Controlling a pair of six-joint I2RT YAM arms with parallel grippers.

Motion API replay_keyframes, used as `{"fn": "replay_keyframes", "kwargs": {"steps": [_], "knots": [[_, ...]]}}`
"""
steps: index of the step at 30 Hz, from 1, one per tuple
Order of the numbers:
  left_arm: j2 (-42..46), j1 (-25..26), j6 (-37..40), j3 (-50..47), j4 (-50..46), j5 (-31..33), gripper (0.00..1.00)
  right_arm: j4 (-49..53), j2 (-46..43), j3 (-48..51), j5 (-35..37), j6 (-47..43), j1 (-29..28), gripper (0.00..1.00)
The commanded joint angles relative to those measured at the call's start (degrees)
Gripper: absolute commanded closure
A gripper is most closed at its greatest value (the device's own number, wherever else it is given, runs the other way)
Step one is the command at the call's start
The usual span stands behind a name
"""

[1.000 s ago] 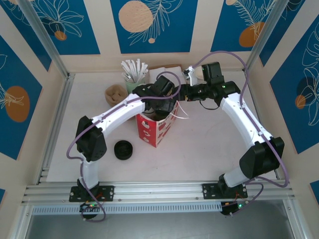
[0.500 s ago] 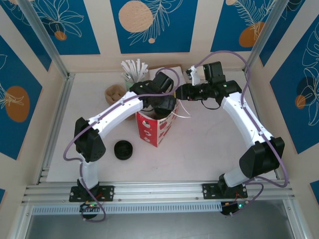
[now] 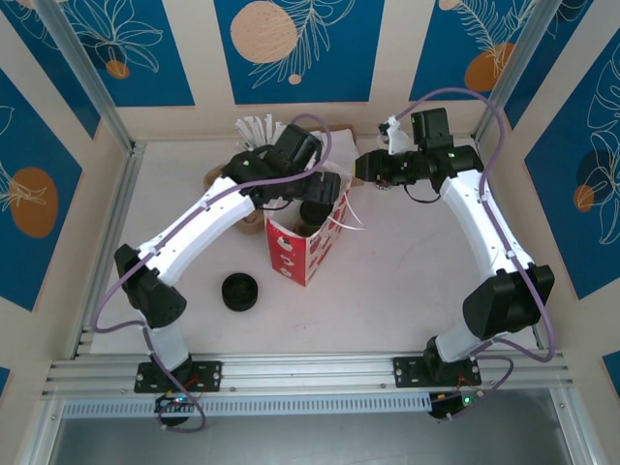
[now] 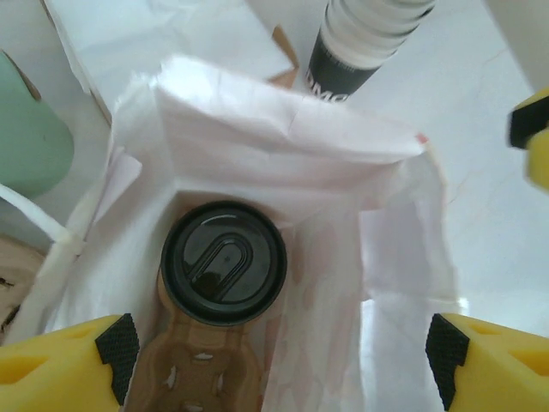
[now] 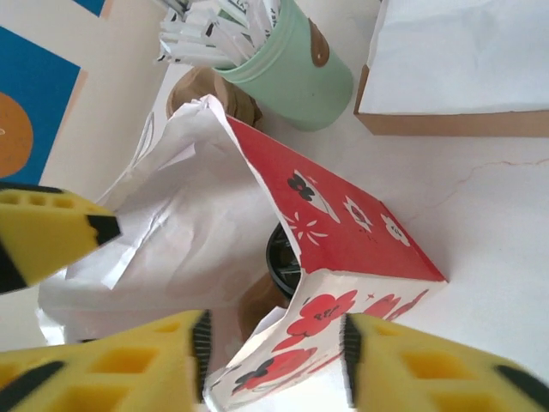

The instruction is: Pack the takeout coffee

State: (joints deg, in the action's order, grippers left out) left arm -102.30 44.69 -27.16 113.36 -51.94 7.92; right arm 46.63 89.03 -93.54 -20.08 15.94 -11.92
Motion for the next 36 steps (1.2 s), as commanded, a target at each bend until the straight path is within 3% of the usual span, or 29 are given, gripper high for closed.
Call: {"fn": "replay_keyframes", "kwargs": {"steps": [1, 8, 12, 20, 22, 28, 36], "knots": [[3.6, -1.0, -0.3, 3.7, -1.1, 1.2, 0.12, 7.6, 0.3, -3.1, 0.7, 2.6, -0.7, 0.46], [7.6, -4.2, 1.9, 5.5, -0.2, 8.7, 0.11, 9.9, 0.0, -0.9, 2.0, 6.9, -4.8, 0.39], [8.4, -6.5, 3.4, 5.8, -0.6, 8.9, 0.11, 10.2, 2.1, -2.8, 3.3, 9.1, -7.0, 0.35], [9.8, -8.9, 4.1, 7.0, -0.7, 8.0, 0.11, 12.0, 7.2, -5.1, 7.2, 10.8, -8.8, 0.39], [10.1, -9.1, 4.1, 7.0, -1.1, 8.2, 0.11, 11.9, 8.3, -5.7, 7.3, 10.4, -8.9, 0.44], [11.7, -10.0, 4.4, 6.4, -1.8, 9.8, 0.11, 12.2, 7.9, -7.1, 6.6, 4.8, -8.6, 0.77], [13.2, -10.9, 4.0, 3.4, -1.4, 10.5, 0.10, 10.4, 1.0, -2.8, 3.7, -2.1, -7.9, 0.92]]}}
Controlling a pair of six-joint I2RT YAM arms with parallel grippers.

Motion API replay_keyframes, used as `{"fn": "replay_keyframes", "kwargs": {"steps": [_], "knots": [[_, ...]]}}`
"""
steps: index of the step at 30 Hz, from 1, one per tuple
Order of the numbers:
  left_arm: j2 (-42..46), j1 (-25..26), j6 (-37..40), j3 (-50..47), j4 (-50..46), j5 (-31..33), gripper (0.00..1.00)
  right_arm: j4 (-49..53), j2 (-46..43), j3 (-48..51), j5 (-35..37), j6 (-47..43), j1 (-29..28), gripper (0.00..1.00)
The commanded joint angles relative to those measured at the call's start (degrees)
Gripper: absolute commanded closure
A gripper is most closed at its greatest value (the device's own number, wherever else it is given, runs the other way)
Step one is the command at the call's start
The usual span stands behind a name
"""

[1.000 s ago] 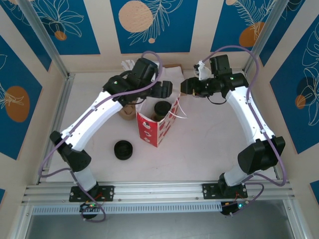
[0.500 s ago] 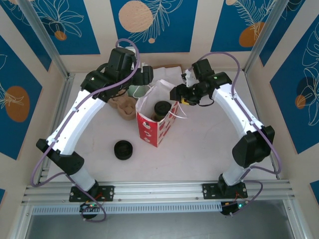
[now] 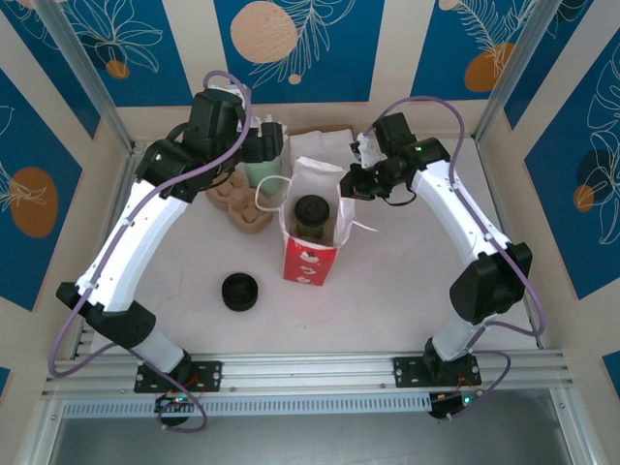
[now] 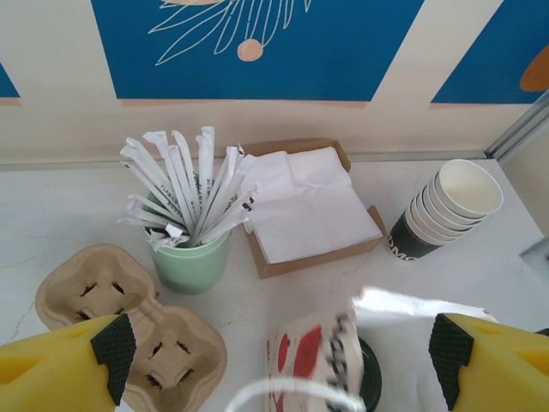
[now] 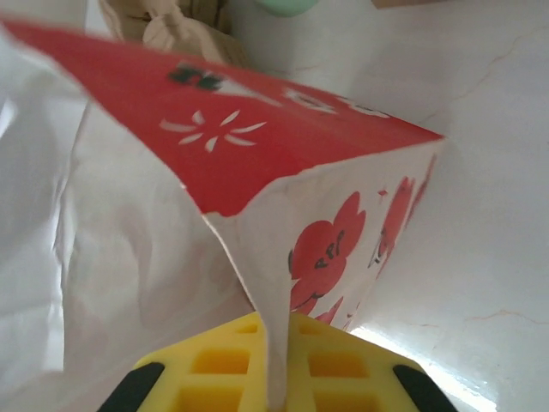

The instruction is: Pack the takeout coffee

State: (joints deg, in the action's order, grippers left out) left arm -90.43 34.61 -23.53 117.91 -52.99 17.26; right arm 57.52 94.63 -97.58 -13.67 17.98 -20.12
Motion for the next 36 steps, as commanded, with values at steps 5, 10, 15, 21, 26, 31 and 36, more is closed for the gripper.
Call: {"fn": "replay_keyframes", "kwargs": {"steps": [5, 10, 15, 21, 26, 31, 36], "knots": [[0.9, -0.9, -0.2, -1.9, -0.4, 0.5, 0.10, -3.1, -9.8, 4.9, -3.9, -5.9, 0.2, 0.94], [0.0, -0.9, -0.6, -1.8, -0.2, -0.5, 0.10, -3.8, -12.3, 7.4, -3.8, -5.9, 0.2, 0.94], [-0.8, -0.9, -1.5, -1.9, -0.3, -1.4, 0.11, -3.6, -12.6, 8.1, -3.6, -5.4, 0.2, 0.94], [-2.6, -1.2, -4.0, -0.9, -2.9, -1.0, 0.11, -1.1, -10.8, 7.2, -4.7, -3.2, 1.6, 0.93], [-4.6, -2.4, -7.0, 0.3, -4.8, 0.1, 0.11, 1.6, -8.3, 5.1, -6.5, -2.4, 3.2, 0.90], [-5.6, -3.8, -7.6, -0.1, -4.0, 0.7, 0.12, 1.4, -7.1, 5.1, -8.3, -0.4, 3.9, 0.87], [-6.7, -5.4, -7.8, 0.4, -2.6, 0.3, 0.12, 0.6, -6.1, 5.3, -9.9, 0.6, 3.9, 0.84]]}}
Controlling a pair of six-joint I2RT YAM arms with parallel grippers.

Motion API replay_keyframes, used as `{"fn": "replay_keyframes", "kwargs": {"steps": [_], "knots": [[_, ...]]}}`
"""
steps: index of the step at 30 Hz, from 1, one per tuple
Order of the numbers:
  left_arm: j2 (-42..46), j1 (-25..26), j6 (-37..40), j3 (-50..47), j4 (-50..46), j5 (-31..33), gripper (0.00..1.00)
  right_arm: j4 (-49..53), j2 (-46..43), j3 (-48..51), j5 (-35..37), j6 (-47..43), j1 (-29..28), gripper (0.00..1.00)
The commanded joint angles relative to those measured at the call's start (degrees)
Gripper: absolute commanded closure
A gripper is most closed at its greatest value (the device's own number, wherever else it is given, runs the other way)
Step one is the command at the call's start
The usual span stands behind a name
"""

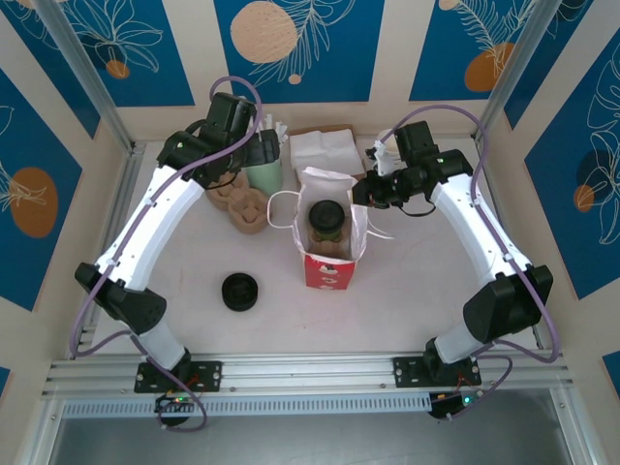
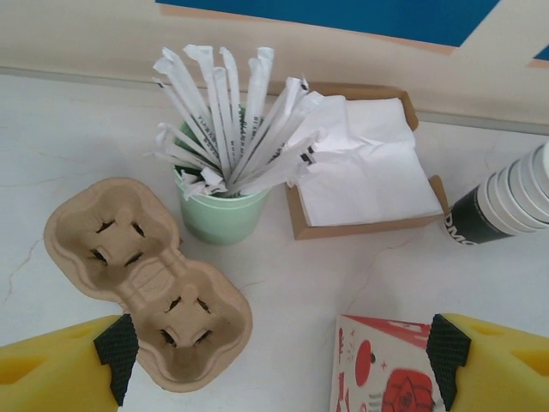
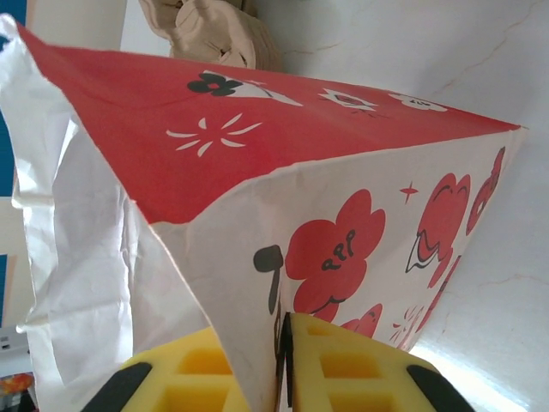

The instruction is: Pack the takeout coffee

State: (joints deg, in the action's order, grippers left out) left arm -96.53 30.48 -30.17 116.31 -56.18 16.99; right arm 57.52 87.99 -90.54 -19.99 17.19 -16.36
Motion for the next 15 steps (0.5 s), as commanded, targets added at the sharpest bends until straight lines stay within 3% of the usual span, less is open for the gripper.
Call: {"fn": "replay_keyframes", "kwargs": {"steps": [1, 4, 10, 15], "knots": [[-0.8, -1.4, -0.9, 1.9, 0.8, 0.5, 0.12, 0.4, 0.6, -1.7, -3.7, 1.4, 0.3, 0.83], [-1.5, -2.0, -0.7, 2.4, 0.8, 0.6, 0.12, -0.2, 1.3, -2.0, -4.2, 1.7, 0.6, 0.80], [-2.7, -3.5, 0.7, 3.0, 2.4, 1.0, 0.12, -0.1, 2.5, -3.6, -4.9, 1.3, 1.1, 0.59], [-4.0, -6.3, 1.2, 4.2, 3.9, 0.6, 0.11, 0.1, 3.0, -6.7, -5.3, 0.7, 3.3, 0.51]]}}
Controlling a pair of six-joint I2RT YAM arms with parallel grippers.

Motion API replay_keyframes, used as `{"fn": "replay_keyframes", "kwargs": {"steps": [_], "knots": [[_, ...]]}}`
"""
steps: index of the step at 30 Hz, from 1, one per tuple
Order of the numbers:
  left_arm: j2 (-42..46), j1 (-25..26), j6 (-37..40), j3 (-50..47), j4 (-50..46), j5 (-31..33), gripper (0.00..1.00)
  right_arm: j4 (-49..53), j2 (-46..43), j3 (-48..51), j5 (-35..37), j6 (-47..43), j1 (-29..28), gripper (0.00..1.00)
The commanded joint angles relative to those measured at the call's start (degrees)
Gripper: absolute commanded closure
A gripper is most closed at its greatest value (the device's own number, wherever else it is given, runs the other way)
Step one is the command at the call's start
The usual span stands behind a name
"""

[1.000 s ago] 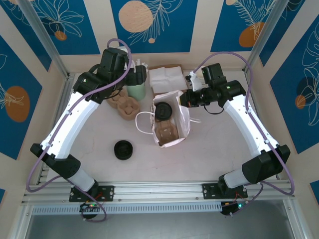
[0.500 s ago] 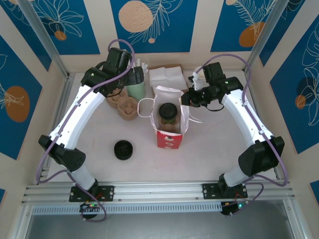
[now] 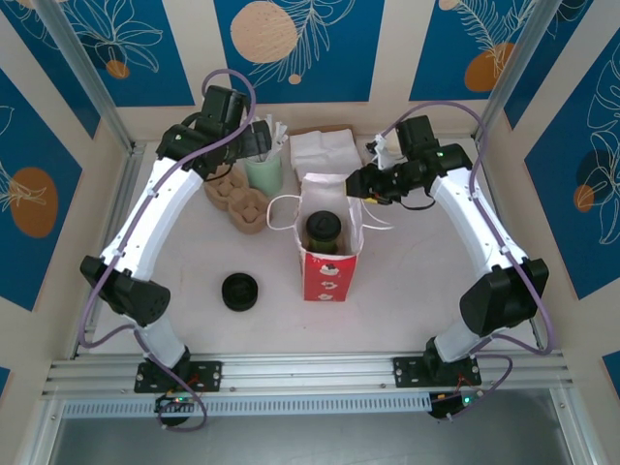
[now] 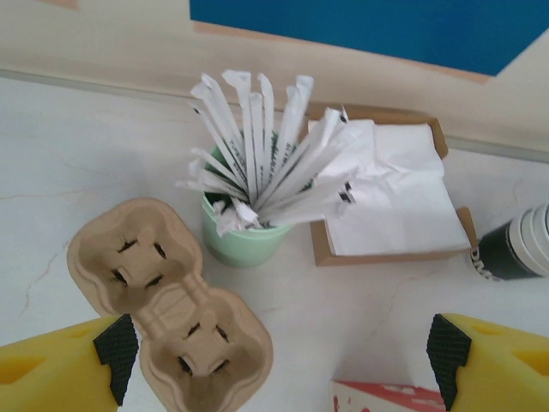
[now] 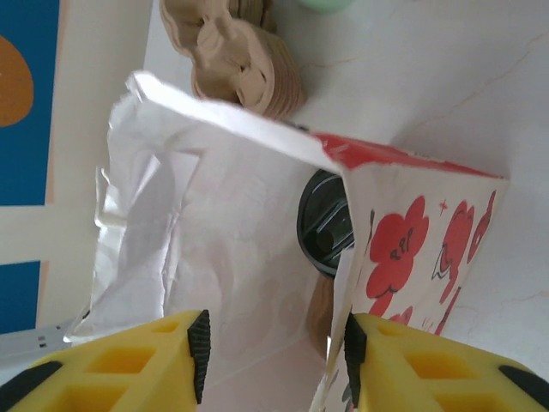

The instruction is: Pack the takeout coffee

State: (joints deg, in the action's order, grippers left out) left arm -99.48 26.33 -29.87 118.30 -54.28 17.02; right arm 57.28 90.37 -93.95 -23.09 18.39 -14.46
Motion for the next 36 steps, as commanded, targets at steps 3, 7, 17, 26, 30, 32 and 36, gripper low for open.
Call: {"fn": "replay_keyframes", "kwargs": {"steps": [3, 7, 17, 26, 30, 32, 36], "knots": [[-2.0, -3.7, 1.8, 3.2, 3.0, 0.4, 0.11, 0.9, 0.9, -7.0, -2.0, -1.0, 3.3, 0.50], [-4.3, -5.9, 3.4, 4.8, 5.4, 0.2, 0.12, -0.7, 1.3, -12.1, 0.4, -0.8, 4.8, 0.50], [-13.5, -12.4, 2.5, 9.4, 10.7, -4.9, 0.21, -5.9, 4.2, -19.5, 4.8, 12.0, 5.8, 0.48], [-19.0, -15.4, 5.0, 10.9, 11.4, -13.8, 0.40, -7.7, 5.1, -19.3, 1.0, 13.6, 5.0, 0.50], [-18.8, -15.4, 7.8, 10.3, 10.0, -20.5, 0.40, -8.1, 3.0, -17.0, 1.6, 12.5, 3.1, 0.51], [-17.8, -15.0, 9.4, 9.0, 9.2, -22.5, 0.41, -8.4, 1.6, -15.4, 2.7, 11.6, 1.8, 0.51], [-15.5, -13.9, 12.2, 6.3, 7.7, -22.9, 0.43, -10.1, -1.8, -11.6, 5.0, 12.1, 0.4, 0.51]]}}
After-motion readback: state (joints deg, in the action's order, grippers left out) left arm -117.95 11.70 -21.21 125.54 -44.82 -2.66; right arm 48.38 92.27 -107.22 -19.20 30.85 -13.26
